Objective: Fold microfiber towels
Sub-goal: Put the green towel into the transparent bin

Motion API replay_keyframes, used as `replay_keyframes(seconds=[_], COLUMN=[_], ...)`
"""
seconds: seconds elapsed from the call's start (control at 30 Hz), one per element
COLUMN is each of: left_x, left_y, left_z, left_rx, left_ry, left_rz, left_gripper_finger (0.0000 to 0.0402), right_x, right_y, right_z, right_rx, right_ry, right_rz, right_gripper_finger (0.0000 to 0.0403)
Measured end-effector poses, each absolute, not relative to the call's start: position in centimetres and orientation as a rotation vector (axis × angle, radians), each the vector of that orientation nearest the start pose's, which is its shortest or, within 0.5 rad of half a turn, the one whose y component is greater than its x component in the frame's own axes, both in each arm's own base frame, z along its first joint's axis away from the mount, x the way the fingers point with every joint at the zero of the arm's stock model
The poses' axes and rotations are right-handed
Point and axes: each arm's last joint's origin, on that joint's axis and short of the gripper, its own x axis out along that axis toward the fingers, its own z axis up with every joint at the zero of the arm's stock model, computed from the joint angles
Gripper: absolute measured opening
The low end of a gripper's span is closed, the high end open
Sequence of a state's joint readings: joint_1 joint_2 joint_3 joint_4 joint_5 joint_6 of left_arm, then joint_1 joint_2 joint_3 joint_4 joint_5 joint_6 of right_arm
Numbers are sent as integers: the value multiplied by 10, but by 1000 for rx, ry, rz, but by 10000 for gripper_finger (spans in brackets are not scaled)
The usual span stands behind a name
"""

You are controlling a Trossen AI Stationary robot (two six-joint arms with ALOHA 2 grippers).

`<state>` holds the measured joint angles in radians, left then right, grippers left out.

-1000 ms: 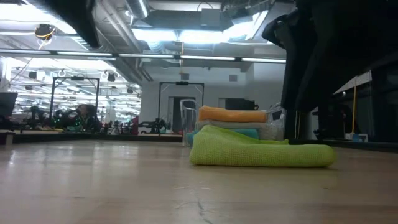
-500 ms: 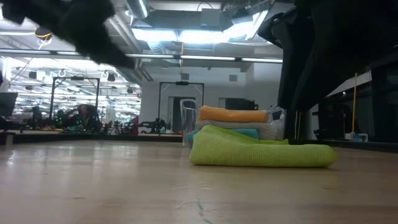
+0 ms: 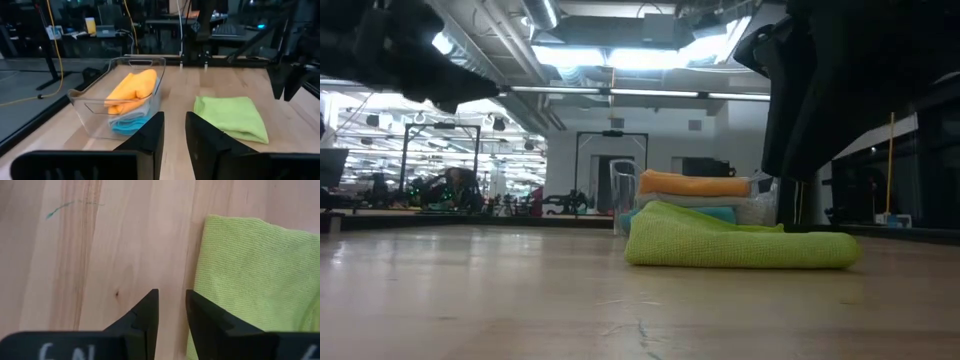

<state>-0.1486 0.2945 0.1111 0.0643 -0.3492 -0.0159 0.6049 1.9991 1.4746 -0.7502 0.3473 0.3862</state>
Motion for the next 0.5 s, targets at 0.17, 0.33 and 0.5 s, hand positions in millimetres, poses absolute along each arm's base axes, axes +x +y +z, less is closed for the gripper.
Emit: replay_keyframes(seconds=[0.17,0.33,0.5], left_x=[105,101,101], left_y=[-6,-7,-7], left_z=[172,165,166], left_rx=[-4,15,-78], left_ry=[44,16,5], left_rz=[184,144,148], left_gripper_finger=[73,69,67], right_x=[335,337,339], right_y=[218,212,203], right_z=[182,179,171], right_rx=[-212,-188,-180], right_ry=[1142,1151,1157], right_rz=[-22,-50,-70], right_gripper_finger=[105,150,212])
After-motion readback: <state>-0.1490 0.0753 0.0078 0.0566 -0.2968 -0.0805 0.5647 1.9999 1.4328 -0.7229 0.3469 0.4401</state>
